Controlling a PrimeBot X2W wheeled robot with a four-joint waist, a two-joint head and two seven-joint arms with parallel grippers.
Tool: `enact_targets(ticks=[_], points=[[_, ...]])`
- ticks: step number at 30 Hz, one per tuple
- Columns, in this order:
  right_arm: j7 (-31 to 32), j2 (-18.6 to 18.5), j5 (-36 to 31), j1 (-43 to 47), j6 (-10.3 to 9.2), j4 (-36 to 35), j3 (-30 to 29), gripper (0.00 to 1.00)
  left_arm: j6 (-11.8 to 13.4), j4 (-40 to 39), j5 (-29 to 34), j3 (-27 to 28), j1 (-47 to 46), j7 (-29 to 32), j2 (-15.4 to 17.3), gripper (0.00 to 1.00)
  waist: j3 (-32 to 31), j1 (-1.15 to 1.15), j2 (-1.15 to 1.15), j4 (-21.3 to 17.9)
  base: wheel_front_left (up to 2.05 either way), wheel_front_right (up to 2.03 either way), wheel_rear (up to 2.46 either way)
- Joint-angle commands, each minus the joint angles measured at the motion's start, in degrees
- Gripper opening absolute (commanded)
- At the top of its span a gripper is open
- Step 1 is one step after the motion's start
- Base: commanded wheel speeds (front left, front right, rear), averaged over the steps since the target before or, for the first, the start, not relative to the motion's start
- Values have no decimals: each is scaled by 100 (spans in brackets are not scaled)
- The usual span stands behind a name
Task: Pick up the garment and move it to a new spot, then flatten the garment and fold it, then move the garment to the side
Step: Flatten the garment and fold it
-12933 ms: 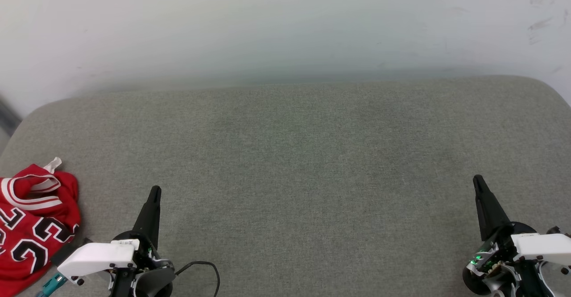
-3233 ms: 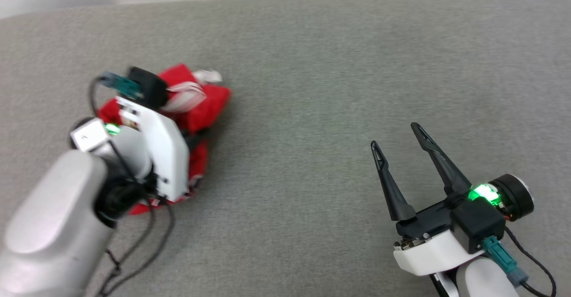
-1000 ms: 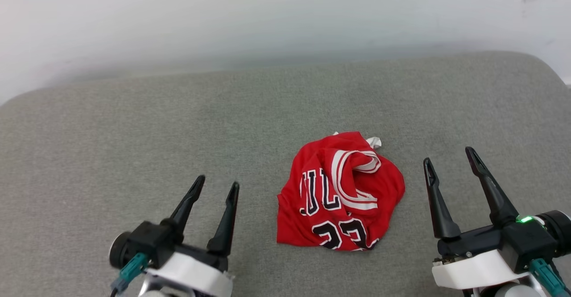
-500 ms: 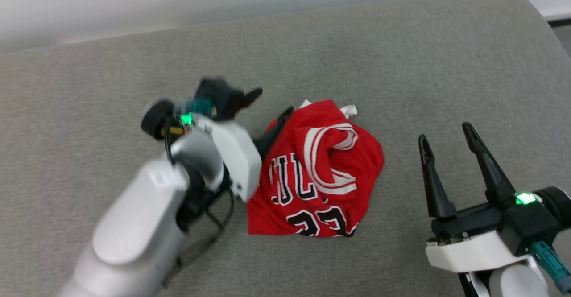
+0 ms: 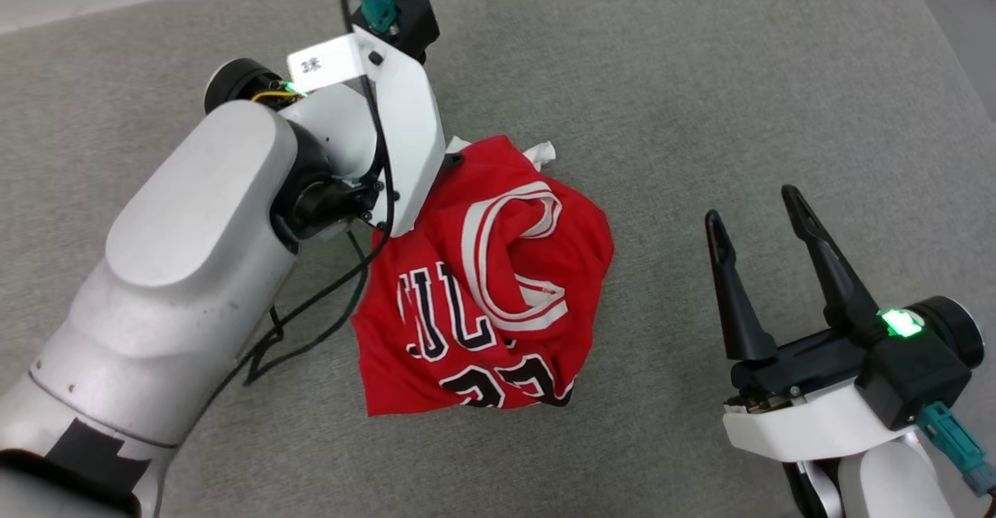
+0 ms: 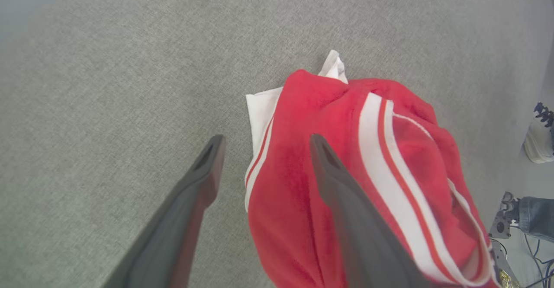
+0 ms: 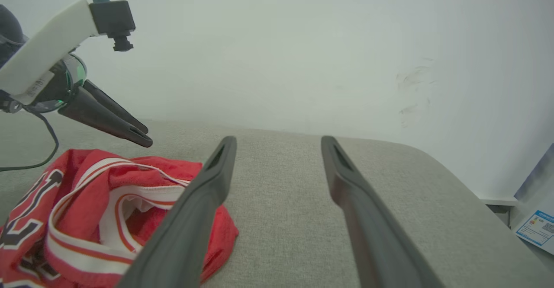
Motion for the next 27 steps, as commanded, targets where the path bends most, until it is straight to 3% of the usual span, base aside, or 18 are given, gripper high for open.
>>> enact_targets(ticks=[1,9,10,11,20,27], points=[[-14,6,44,-92,-4,-2,57,100,-6,104,-9,-160,-144,145,14,100,146,-1,0,-147,0,0,0],[-14,5,97,-181,-4,10,161,100,-7,510,-122,-678,-260,321,-53,100,341,-1,0,-299,0,0,0],[-14,5,101,-177,-4,15,164,100,-7,544,-151,-714,-245,315,-46,70,348,-1,0,-303,0,0,0],[-14,5,105,-173,-4,23,162,100,-7,575,-181,-720,-239,267,-39,2,351,-1,0,-301,0,0,0],[-14,5,-32,-81,-4,114,132,100,-7,624,-508,-737,-154,-331,32,0,78,-1,0,-26,0,0,0],[-14,4,-188,4,-4,149,2,100,-5,495,-800,-329,17,-1187,127,0,-302,-1,0,312,0,0,0]])
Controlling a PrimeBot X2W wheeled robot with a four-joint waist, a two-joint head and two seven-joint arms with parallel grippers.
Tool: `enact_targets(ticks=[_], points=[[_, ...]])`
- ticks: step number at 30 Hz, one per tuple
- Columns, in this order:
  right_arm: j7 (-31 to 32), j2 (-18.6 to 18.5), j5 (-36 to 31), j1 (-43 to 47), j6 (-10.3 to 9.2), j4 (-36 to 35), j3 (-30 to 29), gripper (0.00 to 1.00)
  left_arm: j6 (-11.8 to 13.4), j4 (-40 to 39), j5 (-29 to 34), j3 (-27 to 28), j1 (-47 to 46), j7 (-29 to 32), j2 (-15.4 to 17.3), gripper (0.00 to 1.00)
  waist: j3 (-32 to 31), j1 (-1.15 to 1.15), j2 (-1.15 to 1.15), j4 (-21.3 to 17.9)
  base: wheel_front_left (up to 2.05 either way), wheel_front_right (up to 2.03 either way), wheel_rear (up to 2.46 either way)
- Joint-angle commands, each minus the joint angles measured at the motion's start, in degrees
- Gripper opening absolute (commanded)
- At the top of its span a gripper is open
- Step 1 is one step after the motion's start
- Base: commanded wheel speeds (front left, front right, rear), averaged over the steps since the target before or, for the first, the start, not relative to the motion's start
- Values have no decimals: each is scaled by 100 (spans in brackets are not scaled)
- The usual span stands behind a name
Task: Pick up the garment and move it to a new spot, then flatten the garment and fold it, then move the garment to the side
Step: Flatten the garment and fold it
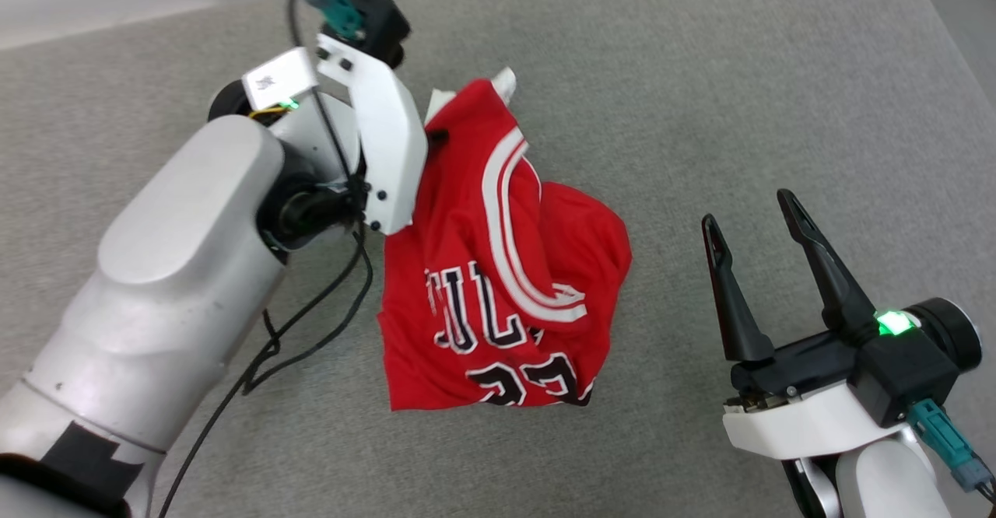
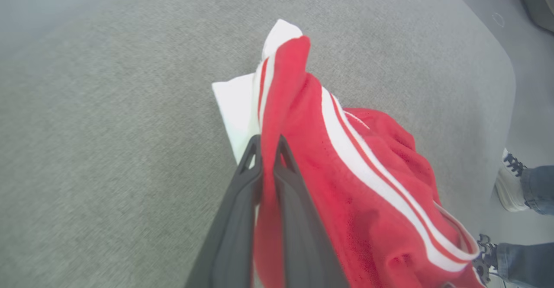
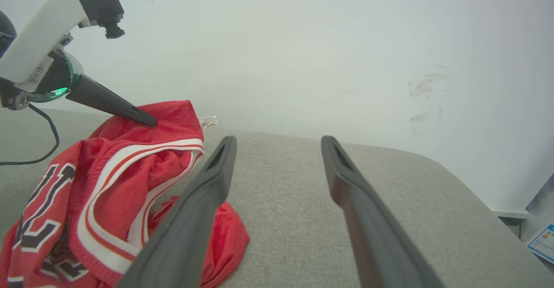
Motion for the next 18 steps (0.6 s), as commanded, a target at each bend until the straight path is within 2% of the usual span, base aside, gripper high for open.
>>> enact_targets(ticks=[1,2,5,10,18], points=[[-14,3,-68,93,-4,24,-50,100,22,-72,-56,191,141,-348,90,0,-242,0,0,223,0,0,0],[-14,3,-68,93,-4,24,-50,100,22,-72,-56,191,141,-348,90,0,-242,0,0,223,0,0,0],[-14,3,-114,176,-4,49,-87,100,106,-148,-101,475,329,-849,262,0,-418,0,0,379,0,0,0],[-13,3,-195,295,-4,86,-130,100,374,-372,-130,881,885,-1635,569,0,-692,0,0,641,0,0,0],[-14,3,-303,439,-4,84,-141,100,1186,-854,-98,1399,2199,-2782,907,0,-943,0,0,950,0,0,0]])
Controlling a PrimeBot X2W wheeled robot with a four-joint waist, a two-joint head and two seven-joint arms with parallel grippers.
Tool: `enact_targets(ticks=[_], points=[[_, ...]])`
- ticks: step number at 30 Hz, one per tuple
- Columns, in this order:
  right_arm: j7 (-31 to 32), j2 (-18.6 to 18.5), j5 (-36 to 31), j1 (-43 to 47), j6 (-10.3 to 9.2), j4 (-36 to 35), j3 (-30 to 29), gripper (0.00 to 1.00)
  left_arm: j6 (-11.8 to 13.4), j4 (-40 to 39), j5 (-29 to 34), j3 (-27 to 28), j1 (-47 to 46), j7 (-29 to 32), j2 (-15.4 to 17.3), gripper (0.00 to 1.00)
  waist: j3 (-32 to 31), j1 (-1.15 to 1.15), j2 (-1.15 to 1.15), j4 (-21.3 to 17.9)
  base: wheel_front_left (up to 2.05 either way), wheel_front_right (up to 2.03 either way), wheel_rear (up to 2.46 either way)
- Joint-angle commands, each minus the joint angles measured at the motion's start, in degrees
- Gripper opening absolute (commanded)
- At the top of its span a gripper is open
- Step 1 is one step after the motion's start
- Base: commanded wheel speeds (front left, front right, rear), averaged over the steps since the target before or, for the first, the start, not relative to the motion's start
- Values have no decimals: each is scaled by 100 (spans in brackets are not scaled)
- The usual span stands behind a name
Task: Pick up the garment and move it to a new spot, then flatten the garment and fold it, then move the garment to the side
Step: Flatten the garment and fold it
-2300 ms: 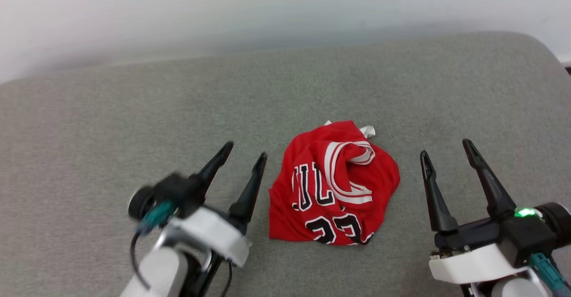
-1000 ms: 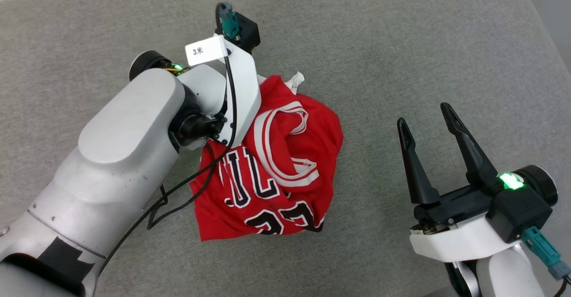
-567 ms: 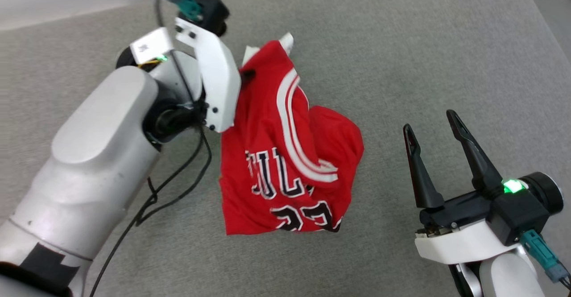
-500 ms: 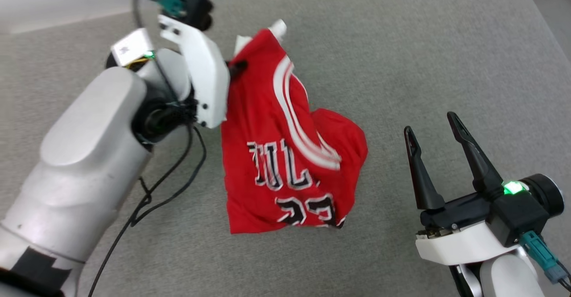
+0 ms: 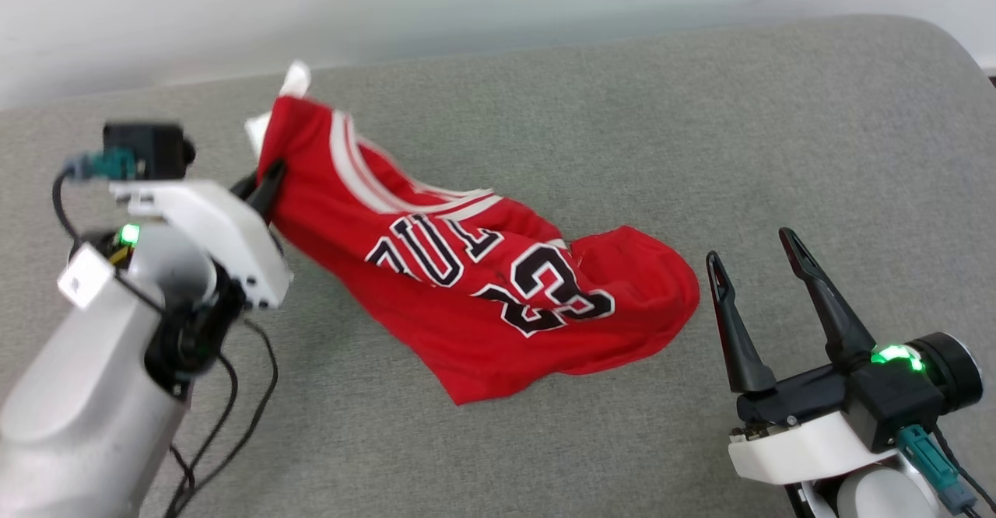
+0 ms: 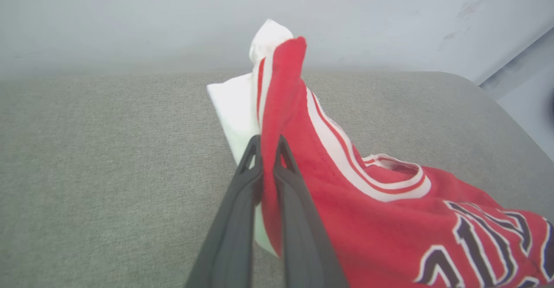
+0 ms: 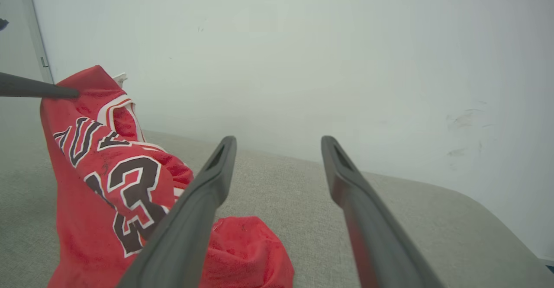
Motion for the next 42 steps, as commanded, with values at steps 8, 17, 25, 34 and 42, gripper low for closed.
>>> enact_targets(ticks=[8,17,25,34,42], points=[[-14,3,-46,125,-4,29,13,100,828,-37,270,117,1254,-834,83,100,-192,0,0,184,0,0,0],[-14,3,-65,228,-4,44,-29,100,744,-363,936,25,1690,-2377,-81,100,-364,0,0,304,0,0,0],[-14,2,-100,334,-4,30,-171,100,837,-1606,2159,572,2329,-2663,-481,100,-563,0,0,441,0,0,0],[-14,-1,-31,365,-4,29,-486,100,493,-2244,3185,1156,3473,-2656,-1235,100,-692,0,0,596,0,0,0],[775,-334,168,-17,-4,513,-399,100,65,-2042,3620,1417,3652,-2657,-1613,100,-648,0,0,802,0,0,0]])
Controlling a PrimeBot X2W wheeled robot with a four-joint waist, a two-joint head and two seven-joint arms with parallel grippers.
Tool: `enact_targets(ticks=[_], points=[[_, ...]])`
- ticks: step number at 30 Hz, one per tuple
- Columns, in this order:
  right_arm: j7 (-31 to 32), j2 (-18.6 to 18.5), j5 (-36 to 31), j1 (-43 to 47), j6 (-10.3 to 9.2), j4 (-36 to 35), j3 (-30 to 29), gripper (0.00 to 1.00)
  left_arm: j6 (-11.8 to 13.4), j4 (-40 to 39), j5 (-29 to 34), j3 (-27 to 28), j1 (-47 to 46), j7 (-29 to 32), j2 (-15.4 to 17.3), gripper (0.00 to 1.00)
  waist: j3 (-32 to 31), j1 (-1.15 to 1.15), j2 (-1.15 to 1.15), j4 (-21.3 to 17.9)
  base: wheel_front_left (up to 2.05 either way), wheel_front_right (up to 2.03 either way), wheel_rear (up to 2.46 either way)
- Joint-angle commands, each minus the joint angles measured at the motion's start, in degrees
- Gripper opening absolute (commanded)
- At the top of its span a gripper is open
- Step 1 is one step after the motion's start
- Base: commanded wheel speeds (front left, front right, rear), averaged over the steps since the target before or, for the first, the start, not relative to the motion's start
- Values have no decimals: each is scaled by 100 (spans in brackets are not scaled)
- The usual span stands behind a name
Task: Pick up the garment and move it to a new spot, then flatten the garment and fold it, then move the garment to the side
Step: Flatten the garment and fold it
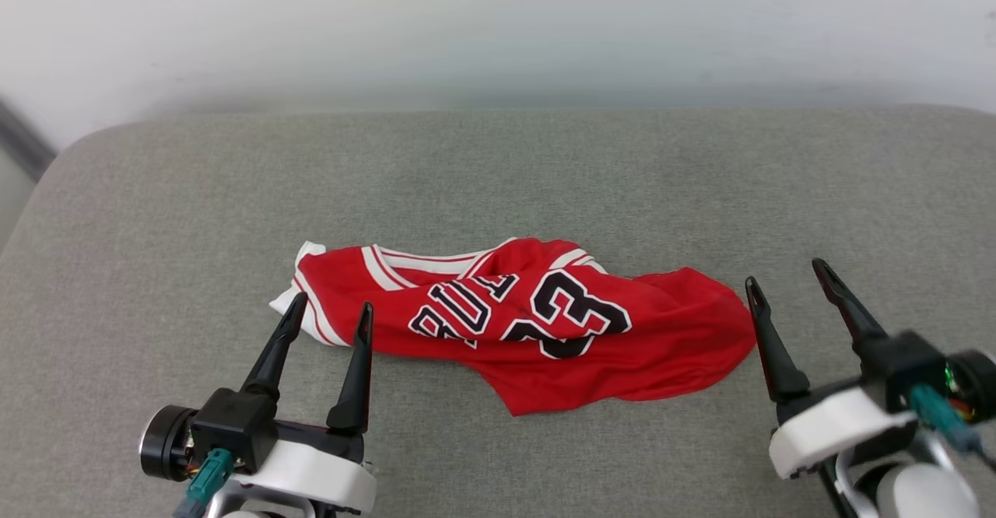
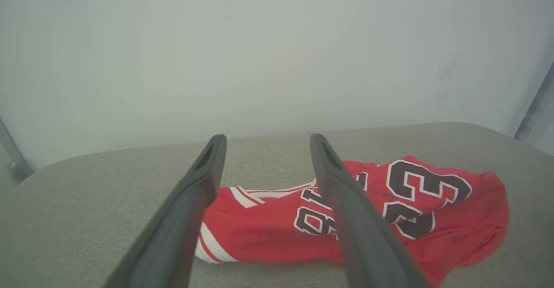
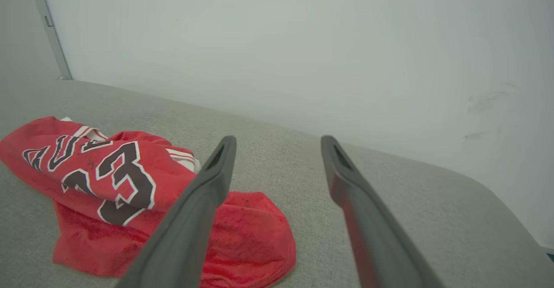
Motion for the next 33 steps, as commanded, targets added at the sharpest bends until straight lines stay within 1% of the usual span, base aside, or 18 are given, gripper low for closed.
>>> enact_targets(ticks=[1,3,5,6,7,8,10,12,14,17,20,22,25,26,27,28,33], points=[[507,-283,204,-241,-4,62,147,100,-100,33,78,85,33,-14,-75,100,54,1,0,67,0,0,0],[1168,-563,532,-480,-4,121,322,100,-205,55,155,158,-8,-14,-162,100,116,1,0,124,0,0,0],[1966,-876,836,-693,-4,224,499,100,-293,71,238,226,-66,-14,-239,100,185,1,0,193,0,0,0],[2718,-1144,1339,-887,-3,273,844,100,-384,86,300,283,-131,-14,-331,100,274,1,0,280,0,0,0],[3064,-1242,1681,-976,-3,286,1005,100,-421,90,336,308,-146,-14,-374,100,313,1,0,323,0,0,0],[3378,-1364,1866,-1079,-4,339,1005,100,-462,91,368,326,-161,-14,-416,100,352,1,0,362,0,0,0],[3955,-1667,2097,-1248,-6,437,1203,100,-534,105,429,358,-218,-14,-505,100,445,1,0,464,0,0,0],[4374,-1817,2262,-1376,-2,582,1352,100,-610,125,499,371,-238,-15,-578,100,514,1,0,568,0,0,0],[4589,-1965,2325,-1534,-4,740,1405,100,-670,153,548,410,-272,-15,-649,100,577,1,0,677,0,0,0],[4728,-2086,2424,-1638,-4,1044,1530,100,-773,186,618,474,-339,-15,-746,100,664,1,0,836,0,0,0],[4737,-2202,2408,-1728,-4,1245,1624,100,-829,212,650,503,-350,-15,-806,100,719,1,0,942,0,0,0],[4719,-2255,2475,-1758,-4,1555,1721,100,-909,248,689,575,-407,-15,-875,100,769,1,0,1051,0,0,0],[4627,-2251,2553,-1732,-4,1837,1811,100,-964,272,736,647,-400,-15,-943,100,782,1,0,1101,0,0,0],[4599,-2240,2602,-1710,-4,1911,1848,94,-973,279,751,673,-384,-15,-961,100,784,1,0,1106,0,0,0],[4599,-2240,2602,-1710,-4,1911,1848,94,-973,279,751,673,-384,-15,-961,100,784,1,0,1106,0,0,0],[4563,-2261,2688,-1677,-3,2004,1942,0,-1004,288,779,715,-348,-15,-995,100,777,1,0,1096,0,0,0],[4503,-2360,2992,-1533,-3,1921,2048,0,-1066,372,850,797,-300,-15,-1046,100,641,1,0,977,0,0,0]])
